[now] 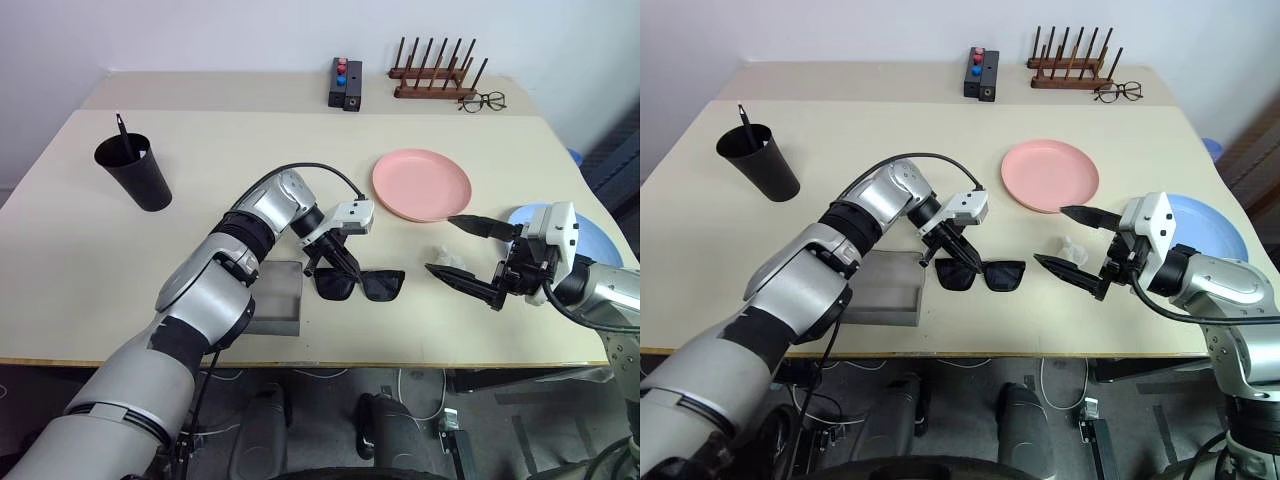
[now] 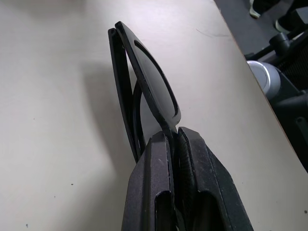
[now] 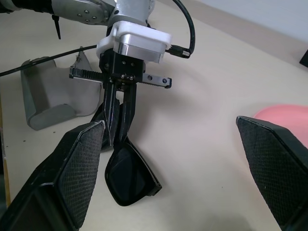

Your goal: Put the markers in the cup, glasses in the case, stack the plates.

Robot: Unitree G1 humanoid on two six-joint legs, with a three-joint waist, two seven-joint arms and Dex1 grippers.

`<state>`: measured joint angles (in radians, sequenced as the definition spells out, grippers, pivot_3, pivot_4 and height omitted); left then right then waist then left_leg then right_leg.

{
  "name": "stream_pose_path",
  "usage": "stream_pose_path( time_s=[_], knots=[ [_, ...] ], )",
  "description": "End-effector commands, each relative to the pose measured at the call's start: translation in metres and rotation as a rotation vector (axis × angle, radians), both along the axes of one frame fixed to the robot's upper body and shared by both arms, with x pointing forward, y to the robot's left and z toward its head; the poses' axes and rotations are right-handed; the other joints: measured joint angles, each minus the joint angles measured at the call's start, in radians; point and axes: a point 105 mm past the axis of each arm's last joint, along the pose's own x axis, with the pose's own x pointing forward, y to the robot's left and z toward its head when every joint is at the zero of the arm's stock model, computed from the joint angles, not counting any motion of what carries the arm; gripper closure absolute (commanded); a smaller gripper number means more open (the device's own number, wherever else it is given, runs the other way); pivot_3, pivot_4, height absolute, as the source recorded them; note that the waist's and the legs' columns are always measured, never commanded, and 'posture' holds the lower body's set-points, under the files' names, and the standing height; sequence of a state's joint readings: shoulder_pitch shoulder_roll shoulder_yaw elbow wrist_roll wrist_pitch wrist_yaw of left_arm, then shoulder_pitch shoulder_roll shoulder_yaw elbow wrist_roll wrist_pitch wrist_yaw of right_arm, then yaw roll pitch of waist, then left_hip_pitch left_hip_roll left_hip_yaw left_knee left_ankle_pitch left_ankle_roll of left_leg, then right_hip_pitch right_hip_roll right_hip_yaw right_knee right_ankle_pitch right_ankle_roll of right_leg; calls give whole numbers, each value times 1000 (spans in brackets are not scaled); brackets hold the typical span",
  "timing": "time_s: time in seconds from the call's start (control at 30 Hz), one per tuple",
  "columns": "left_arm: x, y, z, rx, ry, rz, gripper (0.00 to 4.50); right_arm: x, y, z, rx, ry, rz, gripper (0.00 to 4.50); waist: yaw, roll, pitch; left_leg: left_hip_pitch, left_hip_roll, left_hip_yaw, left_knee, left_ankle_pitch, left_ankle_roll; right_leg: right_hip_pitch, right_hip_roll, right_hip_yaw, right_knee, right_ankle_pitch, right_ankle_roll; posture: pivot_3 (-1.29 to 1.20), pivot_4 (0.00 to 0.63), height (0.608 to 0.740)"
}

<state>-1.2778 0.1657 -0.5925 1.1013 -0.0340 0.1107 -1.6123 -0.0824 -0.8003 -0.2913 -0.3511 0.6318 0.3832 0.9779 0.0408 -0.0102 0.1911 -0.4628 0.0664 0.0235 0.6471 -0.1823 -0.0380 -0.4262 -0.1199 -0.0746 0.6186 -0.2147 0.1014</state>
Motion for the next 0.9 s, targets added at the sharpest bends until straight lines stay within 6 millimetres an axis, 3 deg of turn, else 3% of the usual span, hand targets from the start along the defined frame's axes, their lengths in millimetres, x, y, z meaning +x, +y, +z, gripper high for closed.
stream_pose_path(
  time_s=[0.03,0.53,0.77,0.9],
  knots=[
    [4,-5,24,-48,-3,25,4448,-1,1,8,6,-51,4,0,-1,0,0,0,0,0,0,0,0,0,0,0,0,0,0,0,150,740],
    [11,13,103,-188,-24,100,4448,7,2,8,8,-70,8,0,-2,0,1,-1,0,0,-1,0,0,-1,0,0,0,0,0,0,150,740],
    [10,51,133,-166,-89,157,4448,9,4,9,12,-74,14,0,-4,0,1,-1,0,0,-2,0,0,-2,0,0,0,0,0,0,150,740],
    [0,67,145,-162,-77,169,4448,10,4,9,13,-74,18,0,-2,1,1,-1,0,0,-2,0,0,-2,0,0,0,0,0,0,150,740]
  ],
)
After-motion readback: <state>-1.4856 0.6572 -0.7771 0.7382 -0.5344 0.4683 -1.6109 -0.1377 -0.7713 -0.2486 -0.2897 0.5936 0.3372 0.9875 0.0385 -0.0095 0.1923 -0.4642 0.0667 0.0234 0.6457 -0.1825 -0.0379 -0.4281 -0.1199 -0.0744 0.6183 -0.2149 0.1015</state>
